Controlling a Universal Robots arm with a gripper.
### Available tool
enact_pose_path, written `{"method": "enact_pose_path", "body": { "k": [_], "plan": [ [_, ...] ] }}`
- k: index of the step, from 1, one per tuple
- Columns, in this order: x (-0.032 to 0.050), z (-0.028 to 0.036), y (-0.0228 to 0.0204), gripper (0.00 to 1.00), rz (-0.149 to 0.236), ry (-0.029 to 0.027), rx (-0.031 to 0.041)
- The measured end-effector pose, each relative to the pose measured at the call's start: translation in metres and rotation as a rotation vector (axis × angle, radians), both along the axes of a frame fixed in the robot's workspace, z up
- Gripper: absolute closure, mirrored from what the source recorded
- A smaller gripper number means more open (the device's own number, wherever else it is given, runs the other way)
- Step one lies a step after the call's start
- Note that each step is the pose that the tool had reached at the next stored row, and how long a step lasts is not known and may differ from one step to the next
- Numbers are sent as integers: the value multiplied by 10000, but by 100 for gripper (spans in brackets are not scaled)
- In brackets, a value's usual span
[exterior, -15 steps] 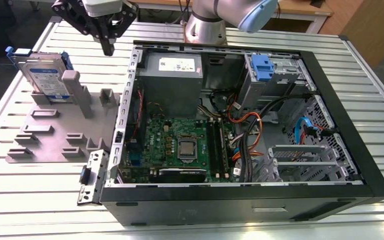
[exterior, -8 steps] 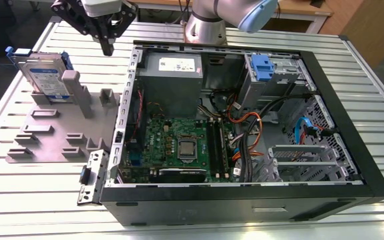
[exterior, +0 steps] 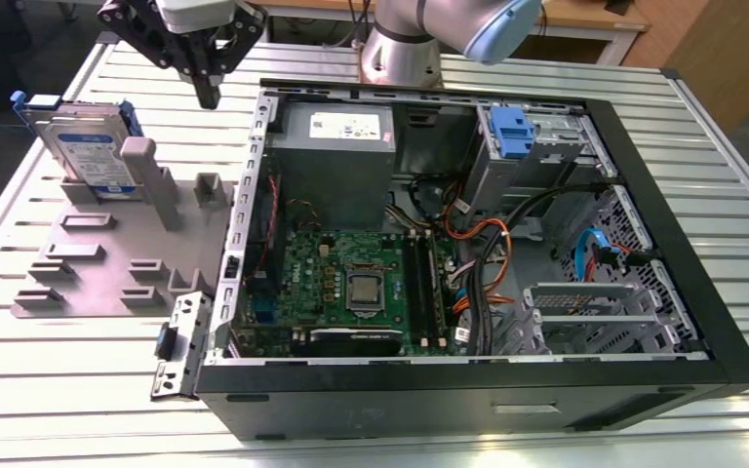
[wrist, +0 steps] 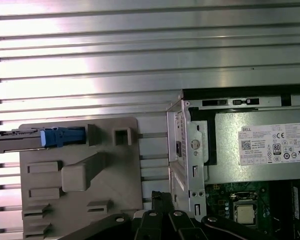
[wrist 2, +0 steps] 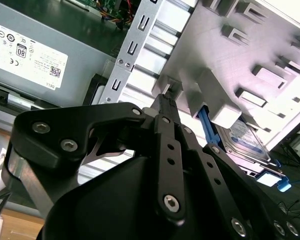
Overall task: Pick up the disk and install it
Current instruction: 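Reach for the disk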
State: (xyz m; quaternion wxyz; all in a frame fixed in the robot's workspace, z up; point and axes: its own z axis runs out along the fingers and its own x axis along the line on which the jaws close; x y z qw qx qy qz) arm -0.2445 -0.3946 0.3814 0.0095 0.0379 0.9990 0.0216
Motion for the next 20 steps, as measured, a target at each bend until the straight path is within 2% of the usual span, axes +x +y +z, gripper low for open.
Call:
{"method": "enact_pose_path", "body": {
  "k": [20],
  "plan": [
    [-41,-9,1,89,-1,6,0]
  ]
}}
